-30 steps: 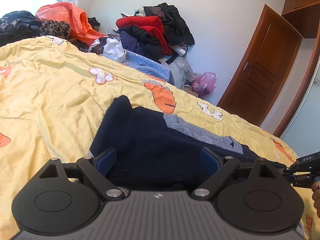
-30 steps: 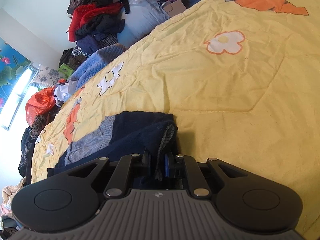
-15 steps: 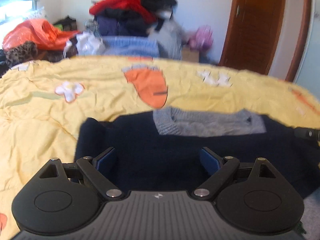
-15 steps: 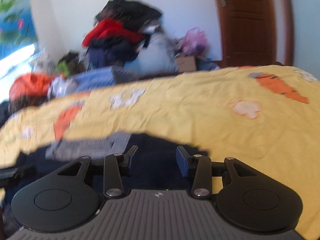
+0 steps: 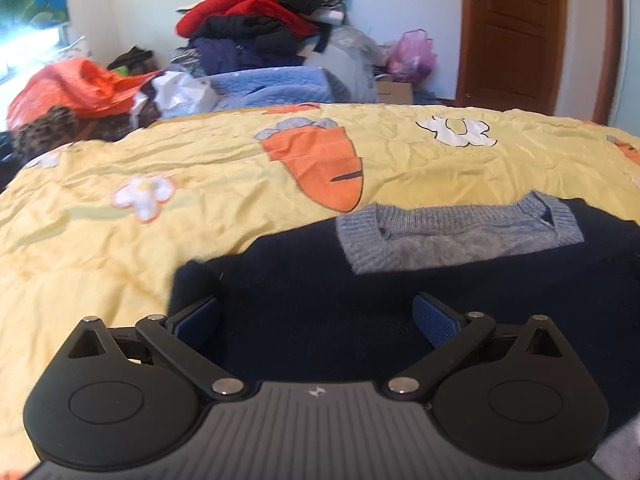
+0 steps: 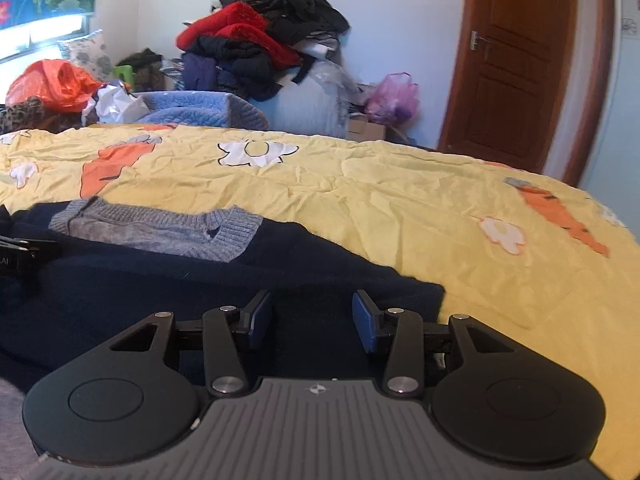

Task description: Fold small clothes

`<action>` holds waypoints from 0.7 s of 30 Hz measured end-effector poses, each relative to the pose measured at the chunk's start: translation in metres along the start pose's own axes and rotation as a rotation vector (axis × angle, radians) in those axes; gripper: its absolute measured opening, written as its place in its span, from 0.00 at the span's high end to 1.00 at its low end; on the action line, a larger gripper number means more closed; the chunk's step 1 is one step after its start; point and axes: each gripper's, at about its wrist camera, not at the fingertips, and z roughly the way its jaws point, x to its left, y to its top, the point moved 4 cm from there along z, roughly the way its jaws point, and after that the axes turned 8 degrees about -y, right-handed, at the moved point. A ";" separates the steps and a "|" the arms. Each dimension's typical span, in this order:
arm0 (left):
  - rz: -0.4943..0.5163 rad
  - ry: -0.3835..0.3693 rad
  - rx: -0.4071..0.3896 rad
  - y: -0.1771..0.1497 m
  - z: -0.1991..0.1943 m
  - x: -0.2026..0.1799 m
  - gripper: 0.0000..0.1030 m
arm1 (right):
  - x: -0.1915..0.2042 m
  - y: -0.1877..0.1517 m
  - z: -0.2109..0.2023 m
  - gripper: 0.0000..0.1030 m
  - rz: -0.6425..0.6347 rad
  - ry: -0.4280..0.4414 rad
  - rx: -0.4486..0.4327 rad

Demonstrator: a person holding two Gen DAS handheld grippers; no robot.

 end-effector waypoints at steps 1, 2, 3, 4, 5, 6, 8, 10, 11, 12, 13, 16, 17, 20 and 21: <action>-0.019 -0.053 -0.012 -0.004 -0.014 -0.002 0.00 | -0.001 -0.001 -0.014 0.44 0.044 0.034 -0.002; -0.022 -0.118 -0.031 -0.010 -0.029 -0.006 0.00 | -0.001 -0.003 -0.028 0.40 0.080 0.099 -0.008; -0.003 -0.160 -0.041 -0.017 -0.040 -0.012 0.00 | 0.001 -0.007 -0.041 0.32 0.099 0.167 -0.008; 0.029 -0.173 -0.031 -0.024 -0.045 -0.019 0.00 | 0.005 -0.012 -0.048 0.30 0.099 0.197 0.001; 0.066 -0.179 -0.002 -0.032 -0.045 -0.027 0.00 | 0.010 -0.017 -0.050 0.30 0.083 0.204 0.016; 0.098 -0.183 0.031 -0.040 -0.042 -0.032 0.00 | 0.017 -0.023 -0.050 0.31 0.055 0.199 0.038; 0.116 -0.186 0.041 -0.050 -0.037 -0.034 0.00 | 0.025 -0.034 -0.043 0.31 0.025 0.172 0.079; 0.092 -0.207 0.026 -0.051 -0.034 -0.027 0.00 | 0.031 -0.042 -0.044 0.30 -0.016 0.149 0.050; 0.104 -0.208 0.009 -0.052 -0.032 -0.025 0.00 | 0.034 -0.047 -0.045 0.27 -0.050 0.134 0.025; 0.101 -0.213 0.007 -0.051 -0.030 -0.024 0.00 | 0.036 -0.049 -0.045 0.26 -0.057 0.129 0.016; 0.099 -0.209 0.020 -0.049 -0.031 -0.025 0.00 | 0.034 -0.047 -0.043 0.25 -0.047 0.134 0.026; 0.079 -0.193 0.022 -0.044 -0.055 -0.021 0.00 | 0.028 -0.042 -0.047 0.24 -0.019 0.140 0.079; 0.061 -0.219 -0.014 -0.045 -0.074 -0.015 0.00 | 0.022 -0.040 -0.055 0.25 0.025 0.153 0.111; -0.021 -0.309 -0.092 -0.064 -0.135 0.017 0.00 | 0.003 -0.051 -0.099 0.23 0.123 0.282 0.113; -0.051 -0.321 -0.109 -0.075 -0.152 0.027 0.00 | -0.002 -0.059 -0.114 0.21 0.124 0.295 0.101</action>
